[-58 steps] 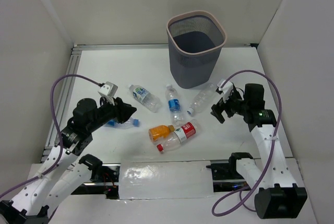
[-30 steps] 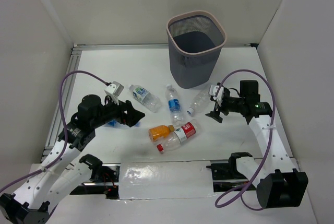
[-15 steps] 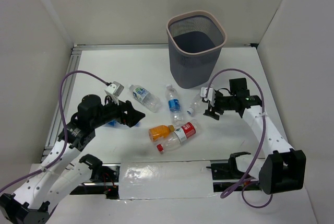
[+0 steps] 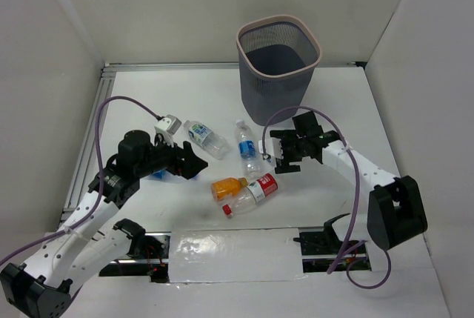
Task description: Put the plastic bottles in the bin
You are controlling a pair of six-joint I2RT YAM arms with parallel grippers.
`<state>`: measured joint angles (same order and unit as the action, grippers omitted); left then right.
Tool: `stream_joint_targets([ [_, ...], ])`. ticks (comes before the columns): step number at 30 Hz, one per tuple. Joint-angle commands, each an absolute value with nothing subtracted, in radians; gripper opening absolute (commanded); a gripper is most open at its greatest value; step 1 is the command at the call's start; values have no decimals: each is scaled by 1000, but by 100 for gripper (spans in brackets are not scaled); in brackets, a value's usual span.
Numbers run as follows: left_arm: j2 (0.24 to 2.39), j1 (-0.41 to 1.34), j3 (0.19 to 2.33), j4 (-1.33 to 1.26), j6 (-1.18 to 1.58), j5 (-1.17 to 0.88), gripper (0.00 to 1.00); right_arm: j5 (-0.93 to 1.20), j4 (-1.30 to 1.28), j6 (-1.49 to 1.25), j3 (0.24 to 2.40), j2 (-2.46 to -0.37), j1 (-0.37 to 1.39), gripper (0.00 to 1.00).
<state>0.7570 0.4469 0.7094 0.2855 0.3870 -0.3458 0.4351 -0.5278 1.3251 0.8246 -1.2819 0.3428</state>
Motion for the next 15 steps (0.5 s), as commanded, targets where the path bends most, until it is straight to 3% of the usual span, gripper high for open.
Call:
stream_joint_targets([
  [1, 759, 449, 753, 272, 356, -365, 100, 382, -465, 1407, 847, -1334, 393, 94],
  [15, 788, 449, 753, 272, 356, -383, 100, 118, -397, 1704, 860, -1517, 436, 91],
])
